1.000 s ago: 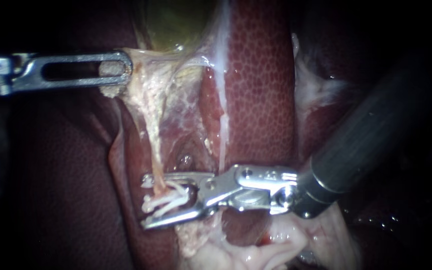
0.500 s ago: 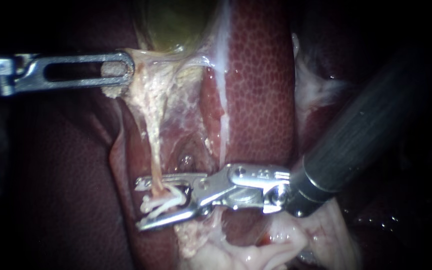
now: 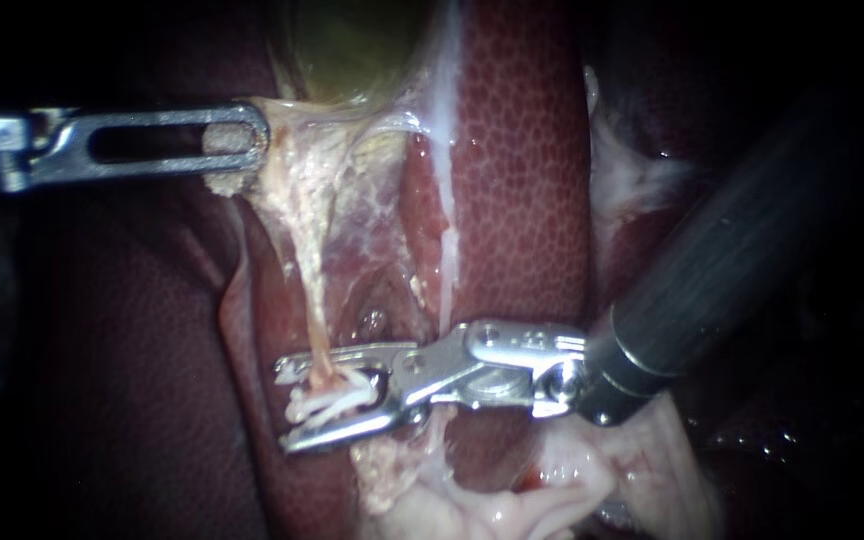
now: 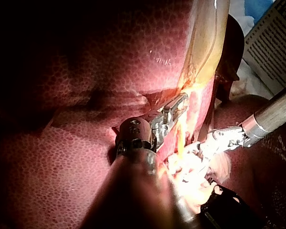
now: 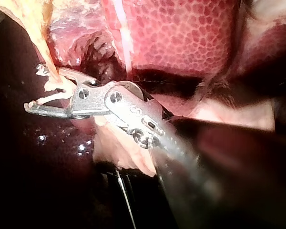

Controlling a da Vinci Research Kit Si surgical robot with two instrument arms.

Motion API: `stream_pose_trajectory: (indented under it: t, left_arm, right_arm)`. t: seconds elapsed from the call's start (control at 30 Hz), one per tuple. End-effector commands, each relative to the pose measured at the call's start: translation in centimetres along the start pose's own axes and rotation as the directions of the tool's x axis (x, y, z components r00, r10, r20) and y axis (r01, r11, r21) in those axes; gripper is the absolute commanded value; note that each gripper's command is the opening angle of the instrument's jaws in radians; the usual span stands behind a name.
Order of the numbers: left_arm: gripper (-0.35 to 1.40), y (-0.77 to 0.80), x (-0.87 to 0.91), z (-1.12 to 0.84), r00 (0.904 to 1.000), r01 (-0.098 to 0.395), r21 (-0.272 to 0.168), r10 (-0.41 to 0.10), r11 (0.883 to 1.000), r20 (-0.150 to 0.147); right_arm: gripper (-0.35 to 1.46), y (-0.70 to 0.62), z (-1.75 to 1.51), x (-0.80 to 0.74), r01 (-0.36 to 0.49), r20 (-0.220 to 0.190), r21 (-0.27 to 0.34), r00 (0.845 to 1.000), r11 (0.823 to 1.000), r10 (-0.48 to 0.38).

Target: Clipping second clip left tube

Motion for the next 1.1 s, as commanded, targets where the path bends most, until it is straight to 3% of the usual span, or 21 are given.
stream_pose_trajectory:
  t: [0.03, 0.73, 1.1]
  left_arm:
    - [-0.35, 0.0, 0.0, 0.0, 1.0, 0.0, 0.0, 0.0, 1.0, 0.0]
    - [-0.35, 0.0, 0.0, 0.0, 1.0, 0.0, 0.0, 0.0, 1.0, 0.0]
    - [-0.35, 0.0, 0.0, 0.0, 1.0, 0.0, 0.0, 0.0, 1.0, 0.0]
  right_arm:
    - [0.38, 0.0, 0.0, 0.0, 0.001, 0.0, 0.001, 1.0, 1.0, -0.001]
    - [0.13, 0.03, -0.02, -0.05, 0.002, -0.002, 0.002, 1.0, 1.0, -0.002]
    - [-0.24, 0.02, -0.05, -0.07, -0.004, 0.016, 0.002, 1.0, 1.0, 0.004]
